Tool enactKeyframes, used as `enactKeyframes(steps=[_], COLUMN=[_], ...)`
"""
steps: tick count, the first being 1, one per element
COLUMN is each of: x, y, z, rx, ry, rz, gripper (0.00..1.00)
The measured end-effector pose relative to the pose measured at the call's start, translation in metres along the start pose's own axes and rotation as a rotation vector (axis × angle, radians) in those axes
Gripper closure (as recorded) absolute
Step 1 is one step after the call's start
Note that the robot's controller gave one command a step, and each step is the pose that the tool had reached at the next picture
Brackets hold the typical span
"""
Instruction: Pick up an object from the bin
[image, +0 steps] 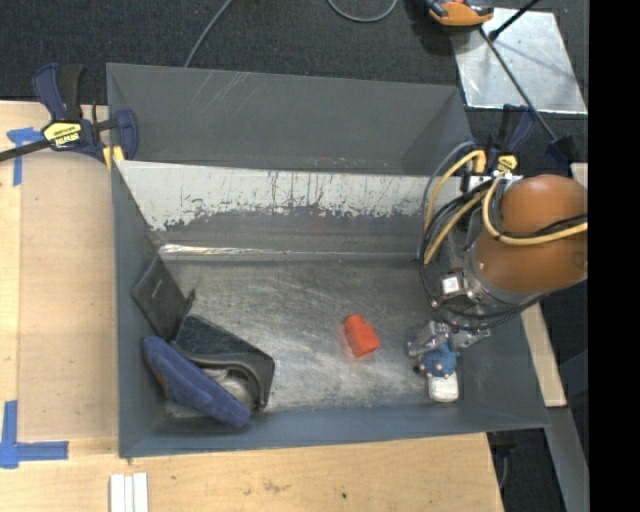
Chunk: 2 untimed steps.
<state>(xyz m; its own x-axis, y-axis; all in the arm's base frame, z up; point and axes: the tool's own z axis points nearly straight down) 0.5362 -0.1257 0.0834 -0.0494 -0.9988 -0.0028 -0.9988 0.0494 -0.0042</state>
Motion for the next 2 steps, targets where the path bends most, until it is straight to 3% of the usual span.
enactKeyframes(steps=[2], x=[-0.001], y=[-0.004], z=[-0.098], rx=[0.003], ry=[0.002], rz=[0.003], gripper=[1.00])
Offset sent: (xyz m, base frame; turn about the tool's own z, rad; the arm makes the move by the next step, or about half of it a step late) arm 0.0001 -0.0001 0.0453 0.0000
